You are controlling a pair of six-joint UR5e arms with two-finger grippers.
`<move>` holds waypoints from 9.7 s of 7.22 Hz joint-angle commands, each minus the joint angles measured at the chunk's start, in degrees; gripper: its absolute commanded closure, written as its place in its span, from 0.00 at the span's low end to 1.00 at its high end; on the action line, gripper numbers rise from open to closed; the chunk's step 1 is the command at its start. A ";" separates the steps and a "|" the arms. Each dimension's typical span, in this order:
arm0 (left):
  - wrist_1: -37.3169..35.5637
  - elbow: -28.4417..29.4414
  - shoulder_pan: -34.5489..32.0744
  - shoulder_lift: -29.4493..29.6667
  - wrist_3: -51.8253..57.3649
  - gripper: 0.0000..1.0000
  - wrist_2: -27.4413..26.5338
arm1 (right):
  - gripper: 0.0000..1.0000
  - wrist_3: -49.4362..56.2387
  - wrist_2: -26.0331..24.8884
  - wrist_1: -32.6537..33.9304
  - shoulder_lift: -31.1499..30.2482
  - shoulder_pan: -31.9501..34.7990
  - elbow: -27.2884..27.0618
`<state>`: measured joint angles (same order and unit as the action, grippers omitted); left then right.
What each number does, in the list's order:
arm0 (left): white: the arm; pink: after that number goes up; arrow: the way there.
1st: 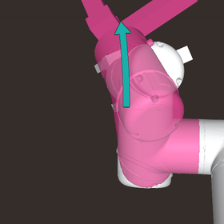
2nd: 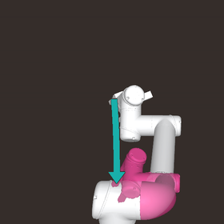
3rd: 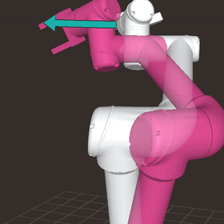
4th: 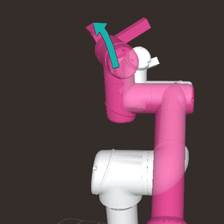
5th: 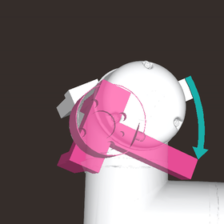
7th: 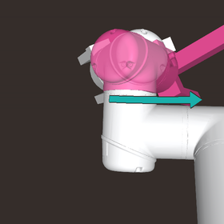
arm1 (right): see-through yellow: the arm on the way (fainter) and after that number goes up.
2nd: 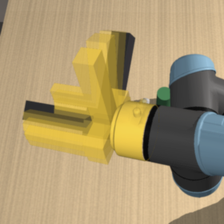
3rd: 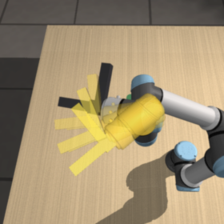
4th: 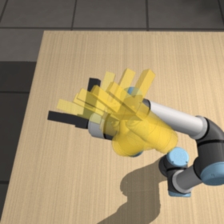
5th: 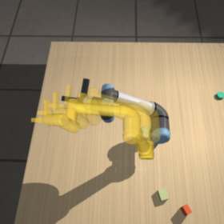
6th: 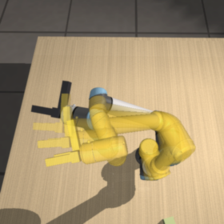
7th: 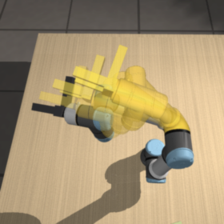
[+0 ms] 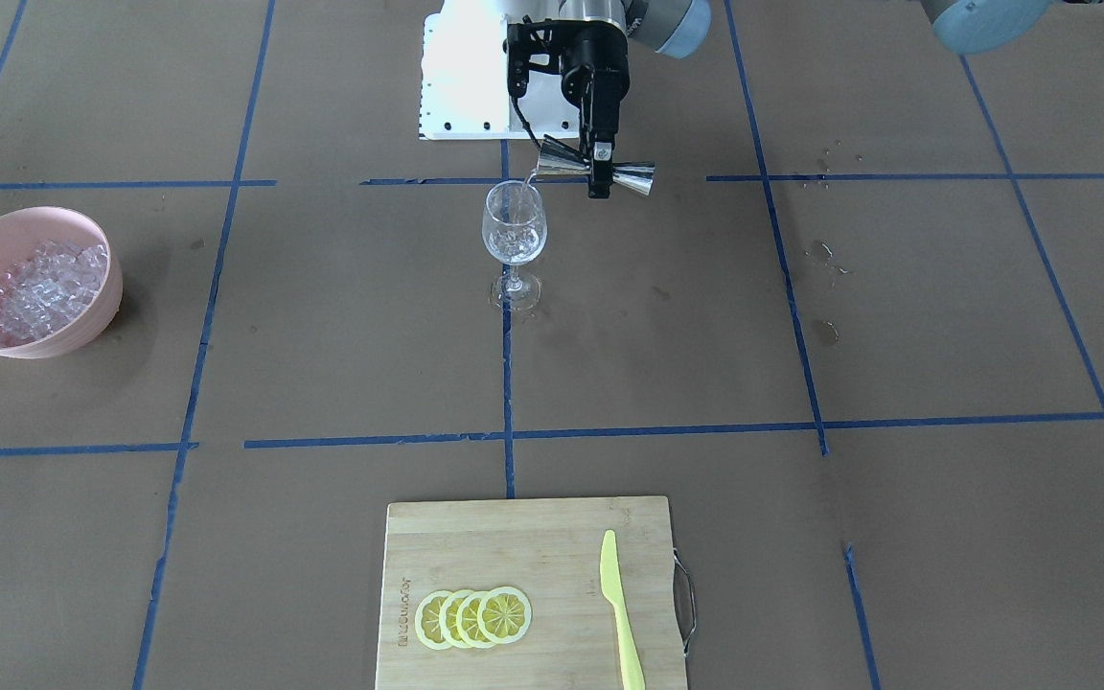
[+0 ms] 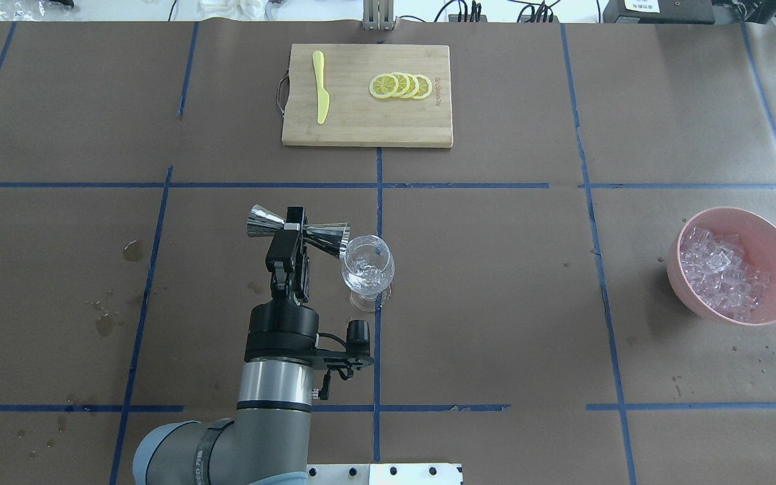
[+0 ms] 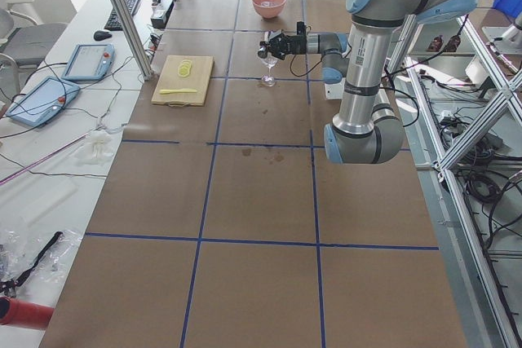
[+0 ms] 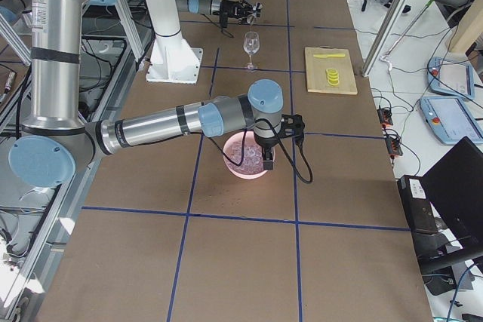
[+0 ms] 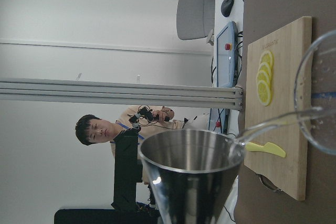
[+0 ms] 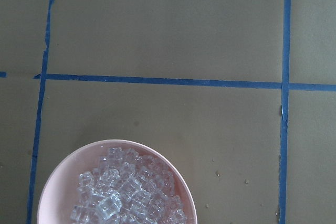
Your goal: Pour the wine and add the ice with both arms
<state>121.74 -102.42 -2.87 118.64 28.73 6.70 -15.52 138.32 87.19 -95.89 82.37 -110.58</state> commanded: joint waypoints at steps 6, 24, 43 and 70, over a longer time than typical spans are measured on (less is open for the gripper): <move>8.32 0.20 0.06 -2.78 1.07 1.00 -0.02 | 0.00 -0.56 -2.17 -0.18 0.18 -1.77 0.02; 47.36 2.75 -8.02 -34.53 1.33 1.00 5.86 | 0.01 -29.81 -12.29 -19.43 -3.16 -20.48 0.72; 48.86 3.46 -8.64 -34.09 0.63 1.00 6.48 | 1.00 -27.63 -16.33 -19.78 -2.55 -28.49 1.70; 61.69 20.95 -7.41 -28.64 -76.19 1.00 20.19 | 1.00 -43.72 -8.07 -19.95 8.88 -18.21 -6.66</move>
<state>183.48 -81.48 -10.28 89.92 -47.55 26.73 -59.05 130.24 67.25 -87.16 64.18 -117.23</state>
